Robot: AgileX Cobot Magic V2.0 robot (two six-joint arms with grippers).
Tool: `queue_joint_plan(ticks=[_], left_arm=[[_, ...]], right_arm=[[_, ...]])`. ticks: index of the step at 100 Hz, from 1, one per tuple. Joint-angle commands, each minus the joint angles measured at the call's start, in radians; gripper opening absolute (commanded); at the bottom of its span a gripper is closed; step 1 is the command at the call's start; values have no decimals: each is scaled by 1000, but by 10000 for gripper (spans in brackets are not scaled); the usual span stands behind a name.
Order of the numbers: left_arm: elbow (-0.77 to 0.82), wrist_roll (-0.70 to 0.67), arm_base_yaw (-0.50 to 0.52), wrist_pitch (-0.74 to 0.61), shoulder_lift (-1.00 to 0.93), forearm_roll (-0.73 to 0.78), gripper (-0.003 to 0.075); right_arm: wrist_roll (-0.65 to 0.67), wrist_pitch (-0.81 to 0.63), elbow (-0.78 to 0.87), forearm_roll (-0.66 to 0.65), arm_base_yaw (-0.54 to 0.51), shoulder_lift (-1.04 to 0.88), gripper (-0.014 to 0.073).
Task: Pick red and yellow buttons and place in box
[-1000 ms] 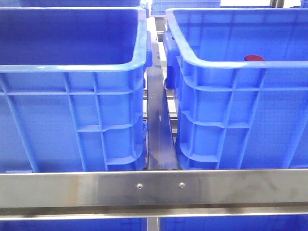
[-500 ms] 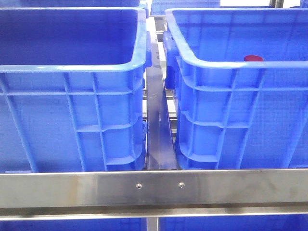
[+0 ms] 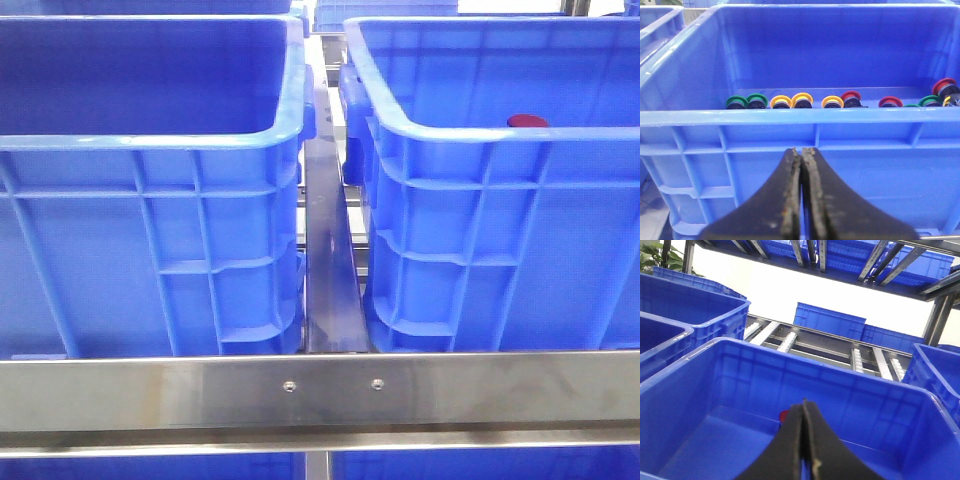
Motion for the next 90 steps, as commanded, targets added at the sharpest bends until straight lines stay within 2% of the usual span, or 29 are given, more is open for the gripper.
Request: queue_joint_plan(ticks=[1,55,77,90], left_arm=[[55,-12,3,-75,-30,3,-20],[54,-12,3,-75,-30,3,-20],[54,-12,3,-75,-30,3,-20],[54,-12,3,-75,-30,3,-20]], right_arm=[[-6,21,-30,116,-7,8,-70],[-6,21,-30,116,-7,8,-70],[-6,17,-30,116,61,8,-70],[-6,1,-30,112,63,8,-70]])
